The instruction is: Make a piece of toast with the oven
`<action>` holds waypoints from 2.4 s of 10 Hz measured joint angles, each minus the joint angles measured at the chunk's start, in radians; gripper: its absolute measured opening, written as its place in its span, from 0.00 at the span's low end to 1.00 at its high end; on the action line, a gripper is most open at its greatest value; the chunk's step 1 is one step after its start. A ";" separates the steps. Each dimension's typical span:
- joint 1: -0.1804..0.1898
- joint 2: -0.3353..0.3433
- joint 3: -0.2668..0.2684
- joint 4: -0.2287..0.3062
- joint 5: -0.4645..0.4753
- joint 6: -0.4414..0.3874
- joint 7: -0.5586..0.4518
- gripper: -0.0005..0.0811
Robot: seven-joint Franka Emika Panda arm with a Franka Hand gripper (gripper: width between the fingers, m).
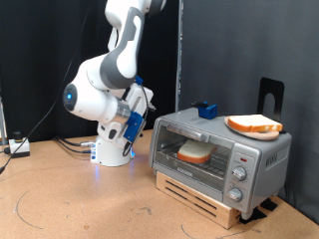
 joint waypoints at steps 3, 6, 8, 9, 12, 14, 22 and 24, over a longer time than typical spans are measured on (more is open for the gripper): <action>-0.017 0.031 -0.004 0.028 -0.025 -0.051 -0.035 0.99; -0.043 0.132 -0.047 0.146 -0.080 -0.169 -0.154 0.99; -0.066 0.187 -0.067 0.209 -0.087 -0.163 -0.167 0.99; -0.076 0.206 -0.075 0.236 -0.087 -0.148 -0.166 0.99; -0.098 0.276 -0.095 0.302 -0.068 -0.085 -0.116 0.99; -0.095 0.278 -0.091 0.302 -0.081 -0.109 -0.122 0.99; 0.000 0.529 -0.028 0.407 0.083 0.087 0.031 0.99; 0.000 0.534 -0.027 0.403 0.113 0.077 0.029 0.99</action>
